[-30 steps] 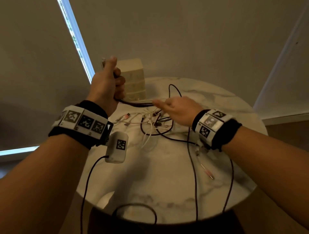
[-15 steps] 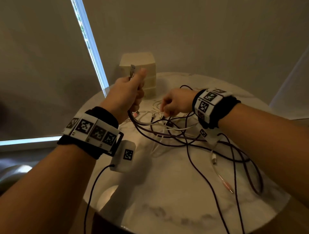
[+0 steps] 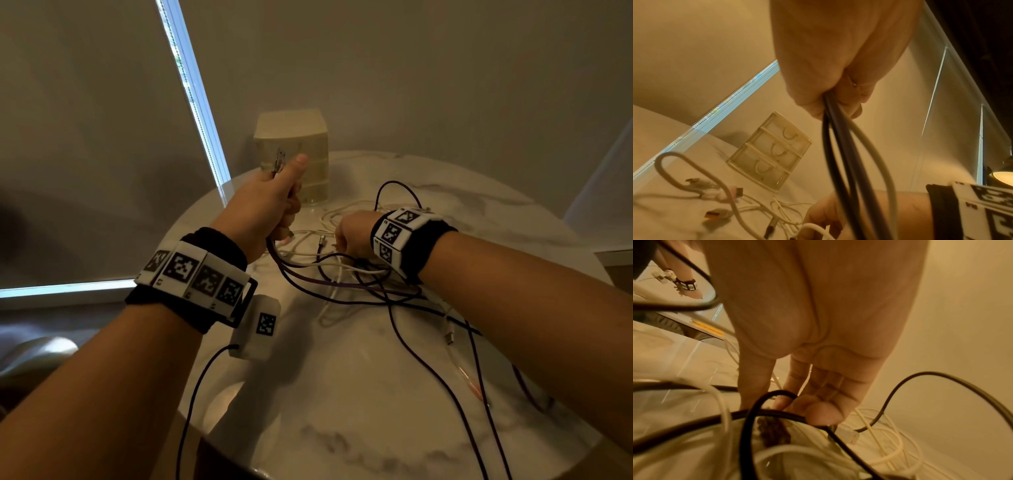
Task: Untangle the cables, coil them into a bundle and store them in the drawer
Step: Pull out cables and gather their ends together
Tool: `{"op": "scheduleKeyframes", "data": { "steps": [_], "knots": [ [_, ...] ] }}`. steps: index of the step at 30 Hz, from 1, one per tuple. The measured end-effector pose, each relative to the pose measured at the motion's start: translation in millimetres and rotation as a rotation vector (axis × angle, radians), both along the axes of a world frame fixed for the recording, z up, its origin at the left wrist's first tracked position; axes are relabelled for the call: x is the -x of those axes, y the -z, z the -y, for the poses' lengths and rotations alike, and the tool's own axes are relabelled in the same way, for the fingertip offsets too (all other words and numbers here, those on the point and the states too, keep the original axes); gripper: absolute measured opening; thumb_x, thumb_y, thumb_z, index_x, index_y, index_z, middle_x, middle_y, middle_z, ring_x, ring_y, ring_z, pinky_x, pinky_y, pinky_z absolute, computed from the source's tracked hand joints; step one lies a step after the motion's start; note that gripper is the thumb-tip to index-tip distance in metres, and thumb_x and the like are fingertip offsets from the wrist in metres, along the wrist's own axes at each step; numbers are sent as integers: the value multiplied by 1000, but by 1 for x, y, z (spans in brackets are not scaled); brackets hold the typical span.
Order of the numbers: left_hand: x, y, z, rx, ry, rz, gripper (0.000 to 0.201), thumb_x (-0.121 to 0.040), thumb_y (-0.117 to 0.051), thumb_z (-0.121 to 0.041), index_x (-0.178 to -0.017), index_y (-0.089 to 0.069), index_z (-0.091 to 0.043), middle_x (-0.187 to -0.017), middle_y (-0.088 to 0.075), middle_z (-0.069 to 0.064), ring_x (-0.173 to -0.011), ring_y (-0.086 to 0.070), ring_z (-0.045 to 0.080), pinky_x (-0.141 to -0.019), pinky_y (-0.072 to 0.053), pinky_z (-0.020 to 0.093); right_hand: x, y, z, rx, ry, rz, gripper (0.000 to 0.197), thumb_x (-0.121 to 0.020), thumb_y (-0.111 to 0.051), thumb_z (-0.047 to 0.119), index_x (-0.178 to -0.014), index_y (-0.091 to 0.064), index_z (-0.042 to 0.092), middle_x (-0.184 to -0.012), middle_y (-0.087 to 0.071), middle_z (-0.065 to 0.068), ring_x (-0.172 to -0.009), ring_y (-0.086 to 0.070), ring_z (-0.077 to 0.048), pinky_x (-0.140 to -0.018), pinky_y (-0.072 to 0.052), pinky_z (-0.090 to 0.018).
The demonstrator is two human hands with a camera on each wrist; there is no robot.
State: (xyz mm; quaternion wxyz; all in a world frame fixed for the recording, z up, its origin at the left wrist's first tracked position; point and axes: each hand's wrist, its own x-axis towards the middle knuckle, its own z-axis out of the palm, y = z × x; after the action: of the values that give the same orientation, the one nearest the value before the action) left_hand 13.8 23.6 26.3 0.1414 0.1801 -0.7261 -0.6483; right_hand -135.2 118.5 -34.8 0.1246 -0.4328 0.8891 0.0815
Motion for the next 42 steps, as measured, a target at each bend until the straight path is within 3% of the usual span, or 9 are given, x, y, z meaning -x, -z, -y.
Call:
{"op": "scheduleKeyframes", "data": {
  "steps": [5, 12, 16, 24, 27, 30, 36, 39, 42],
  "knots": [
    [-2, 1, 5, 5, -10, -22, 43, -101, -51, -53, -72, -45, -22, -58, -32, -5, -46, -25, 9, -42, -25, 20, 1, -6, -6, 86, 21, -5, 21, -96, -57, 27, -105, -64, 10, -99, -63, -7, -92, -60, -26, -75, -46, -31],
    [3, 5, 12, -33, -97, -77, 41, -102, -52, -52, -74, -46, -22, -56, -35, -8, -44, -27, 8, -41, -27, 20, 26, -37, -27, 951, 238, 364, 18, -103, -47, 29, -116, -49, 18, -97, -73, -7, -74, -70, -23, -57, -50, -31],
    [6, 4, 13, -73, -124, -102, 41, -101, -52, -52, -73, -46, -23, -57, -35, -7, -46, -27, 8, -43, -26, 21, 28, -55, -38, 1175, 232, 684, 12, -105, -45, 20, -114, -46, 12, -90, -74, -14, -61, -65, -22, -58, -56, -32],
    [6, 1, 7, -74, -67, -101, 39, -102, -49, -52, -75, -46, -24, -59, -35, -7, -48, -27, 8, -44, -26, 20, 19, -52, -48, 1084, 76, 731, 23, -105, -46, 19, -102, -66, 8, -103, -73, -16, -83, -67, -20, -73, -56, -28],
    [4, 0, 8, -67, -81, -107, 40, -102, -51, -52, -75, -44, -24, -60, -33, -6, -48, -25, 8, -44, -24, 21, 17, -54, -48, 1110, 144, 730, 26, -107, -39, 25, -94, -60, 15, -84, -70, -10, -75, -67, -22, -73, -58, -36],
    [2, 2, 11, -60, -94, -102, 40, -101, -52, -52, -74, -43, -24, -60, -31, -6, -48, -24, 9, -45, -24, 23, 21, -57, -48, 1108, 254, 416, 31, -105, -37, 37, -96, -60, 19, -74, -55, -2, -62, -55, -19, -62, -49, -34],
    [-2, 10, 20, -56, -106, -30, 39, -101, -52, -51, -76, -46, -22, -55, -33, -8, -46, -26, 8, -43, -24, 22, 35, -58, -43, 676, 401, 22, 48, -101, -39, 47, -114, -67, 10, -101, -69, -12, -85, -62, -26, -71, -47, -32],
    [-2, 14, 24, -46, -149, 29, 39, -100, -54, -54, -81, -52, -20, -56, -38, -8, -46, -31, 8, -43, -30, 21, 31, -50, -28, 444, 399, -102, 55, -96, -51, 44, -139, -49, 11, -144, -47, -16, -129, -45, -35, -104, -42, -43],
    [-1, 17, 27, -28, -223, 53, 42, -101, -52, -52, -102, -60, -11, -63, -40, -5, -50, -34, 8, -46, -32, 22, 14, -47, -7, 544, 238, -59, 43, -96, -57, 35, -134, -56, 15, -137, -55, -11, -124, -51, -29, -103, -45, -41]
  ]
}}
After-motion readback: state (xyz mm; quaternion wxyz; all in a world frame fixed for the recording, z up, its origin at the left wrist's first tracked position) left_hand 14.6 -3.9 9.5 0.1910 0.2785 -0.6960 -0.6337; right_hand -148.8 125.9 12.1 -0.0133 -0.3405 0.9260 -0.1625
